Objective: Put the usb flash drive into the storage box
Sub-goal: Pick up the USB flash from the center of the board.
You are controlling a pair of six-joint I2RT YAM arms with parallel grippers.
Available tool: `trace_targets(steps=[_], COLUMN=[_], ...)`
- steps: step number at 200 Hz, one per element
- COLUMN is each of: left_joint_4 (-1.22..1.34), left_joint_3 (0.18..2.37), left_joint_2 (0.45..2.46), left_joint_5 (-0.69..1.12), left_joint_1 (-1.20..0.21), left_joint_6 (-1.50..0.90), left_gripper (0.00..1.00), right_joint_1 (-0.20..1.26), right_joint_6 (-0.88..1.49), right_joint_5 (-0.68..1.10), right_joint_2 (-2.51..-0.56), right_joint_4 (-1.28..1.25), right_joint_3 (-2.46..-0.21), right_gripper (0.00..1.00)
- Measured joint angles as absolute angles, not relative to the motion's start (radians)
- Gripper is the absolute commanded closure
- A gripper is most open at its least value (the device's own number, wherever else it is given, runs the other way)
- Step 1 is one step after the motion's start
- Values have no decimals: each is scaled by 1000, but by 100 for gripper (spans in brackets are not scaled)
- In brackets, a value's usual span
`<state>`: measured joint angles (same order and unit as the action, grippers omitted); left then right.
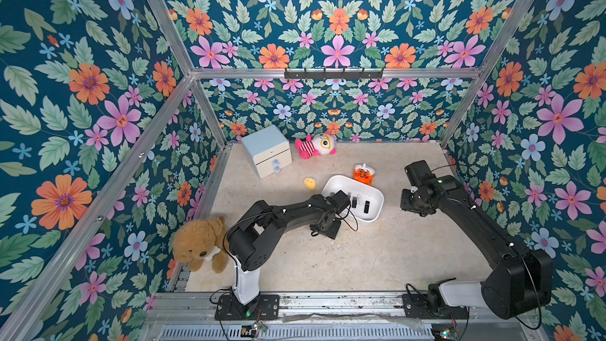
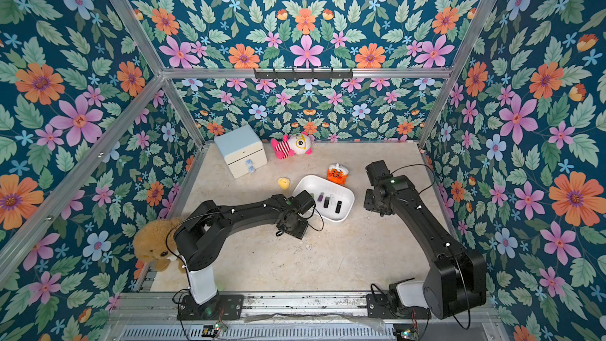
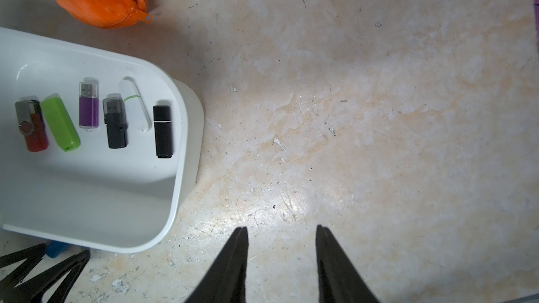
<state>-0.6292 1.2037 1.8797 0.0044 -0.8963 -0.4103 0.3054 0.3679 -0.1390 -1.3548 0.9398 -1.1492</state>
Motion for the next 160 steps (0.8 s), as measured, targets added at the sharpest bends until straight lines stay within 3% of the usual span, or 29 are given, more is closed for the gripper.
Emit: trace_targets(steps=[61,97,160], left_joint_4=[-628,-635,-636], left_joint_3=[1211,1221,1261], left_joint_2=[1879,1879,1915], left_joint_5=[25,31,-8], left_joint_1=[-915,-916,-916], left_joint_6=[-418,-421,-424], left_gripper=[57,49,52], right_joint_1=[305,305,305], right_joint_6=[368,368,368], right_joint_5=[-139,-139,-139], right_joint_2=[-1355,-1355,-1355], right_joint_4=[939,939,939], right_joint_3=[-1149,-1149,-1149], right_gripper=[58,58,58])
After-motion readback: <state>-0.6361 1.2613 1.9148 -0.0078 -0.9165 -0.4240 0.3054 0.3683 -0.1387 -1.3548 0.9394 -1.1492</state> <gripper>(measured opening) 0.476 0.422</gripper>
